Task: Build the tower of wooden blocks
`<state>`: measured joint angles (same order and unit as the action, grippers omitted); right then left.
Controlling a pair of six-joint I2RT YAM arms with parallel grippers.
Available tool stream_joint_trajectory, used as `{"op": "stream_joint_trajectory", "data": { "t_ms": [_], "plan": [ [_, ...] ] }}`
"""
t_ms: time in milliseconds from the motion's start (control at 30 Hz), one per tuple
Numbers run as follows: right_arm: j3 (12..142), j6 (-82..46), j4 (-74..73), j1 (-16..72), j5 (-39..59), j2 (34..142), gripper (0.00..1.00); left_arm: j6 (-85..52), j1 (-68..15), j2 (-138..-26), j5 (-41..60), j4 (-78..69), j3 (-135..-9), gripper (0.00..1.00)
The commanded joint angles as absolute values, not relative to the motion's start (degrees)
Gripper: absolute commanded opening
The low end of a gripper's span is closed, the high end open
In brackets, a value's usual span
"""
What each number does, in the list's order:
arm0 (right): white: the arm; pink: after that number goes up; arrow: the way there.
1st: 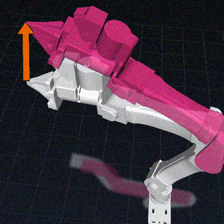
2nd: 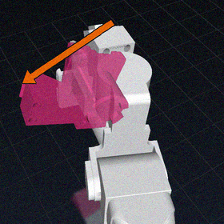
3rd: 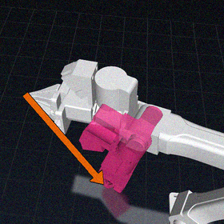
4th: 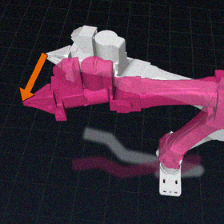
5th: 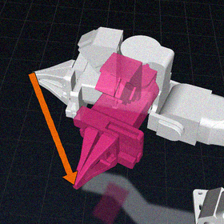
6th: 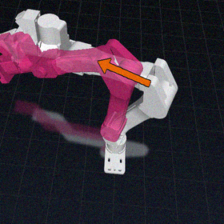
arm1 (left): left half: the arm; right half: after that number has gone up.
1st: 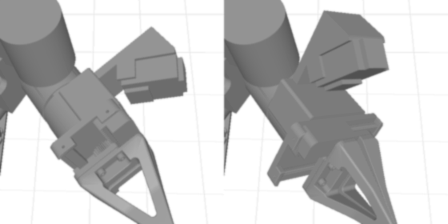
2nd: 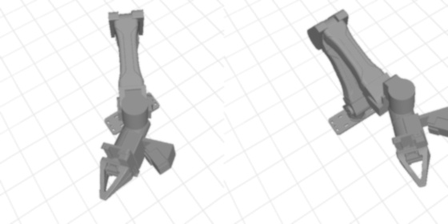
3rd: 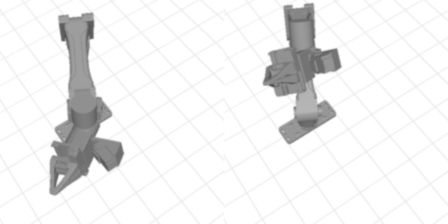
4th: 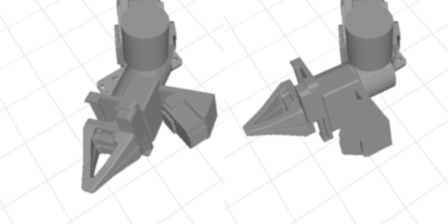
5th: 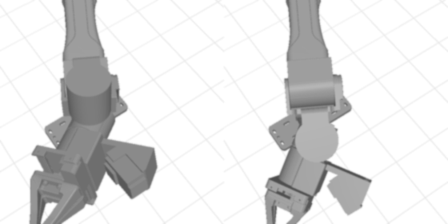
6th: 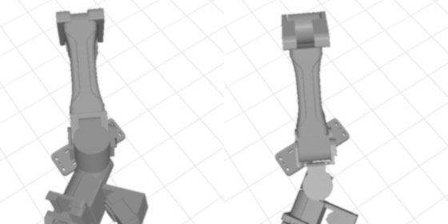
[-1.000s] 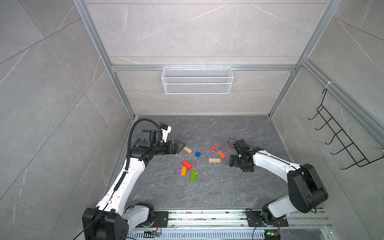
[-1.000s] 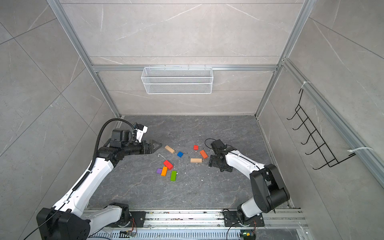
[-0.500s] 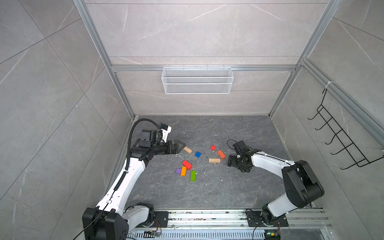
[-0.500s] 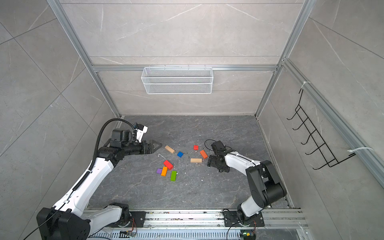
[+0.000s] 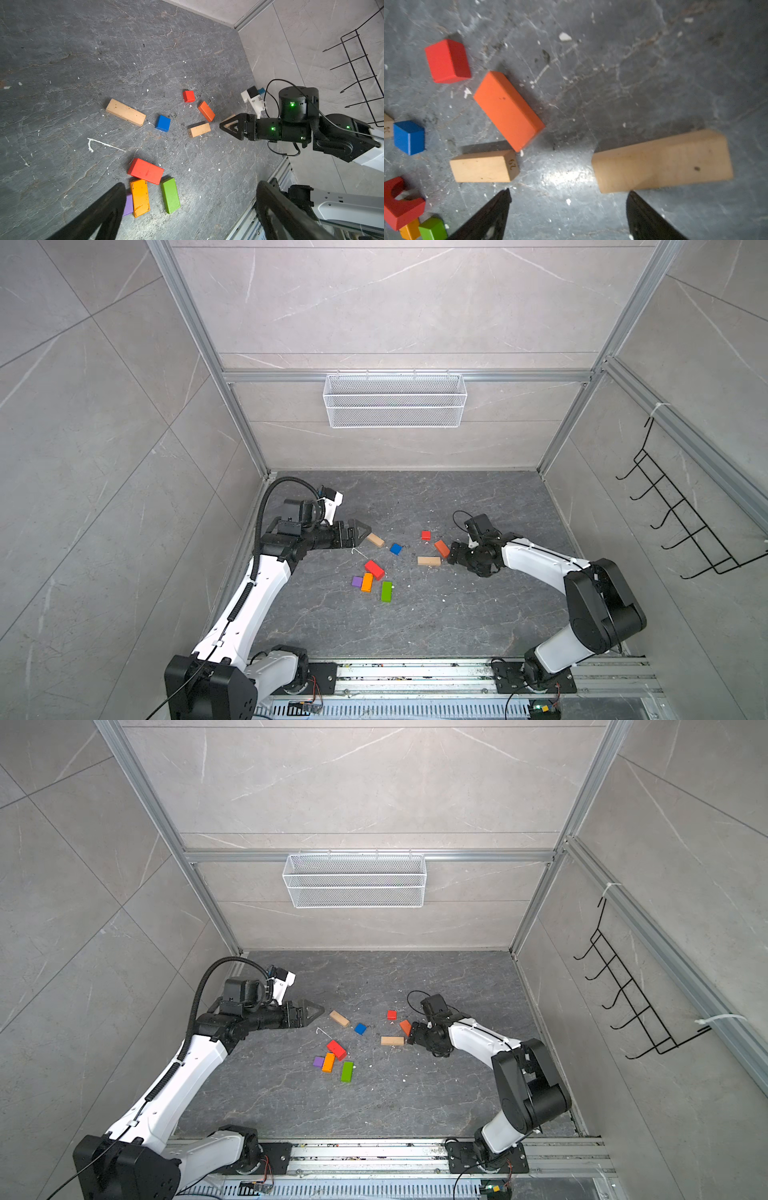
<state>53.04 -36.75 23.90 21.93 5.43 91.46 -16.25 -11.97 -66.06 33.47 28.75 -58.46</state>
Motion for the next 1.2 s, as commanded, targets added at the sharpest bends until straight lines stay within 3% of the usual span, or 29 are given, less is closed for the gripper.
{"op": "stream_joint_trajectory", "data": {
  "t_ms": [0, 300, 467, 1167],
  "plan": [
    [56.77, -32.11, 27.51, 21.83, 4.36, 92.12, 0.85, -15.38, -12.07, -65.83, 33.61, 29.05, -58.82, 1.00],
    [63.02, -24.39, 38.82, 21.60, -7.54, 94.04, 0.93, -15.46, -12.05, -66.16, 33.82, 29.09, -58.97, 1.00],
    [62.85, -26.62, 38.90, 19.90, -4.52, 95.13, 0.95, -15.47, -12.11, -66.09, 33.96, 29.09, -59.01, 1.00],
    [62.14, -29.44, 35.77, 19.07, -8.70, 103.25, 0.85, -15.82, -12.20, -65.67, 34.66, 28.74, -58.67, 1.00]
  ]
}}
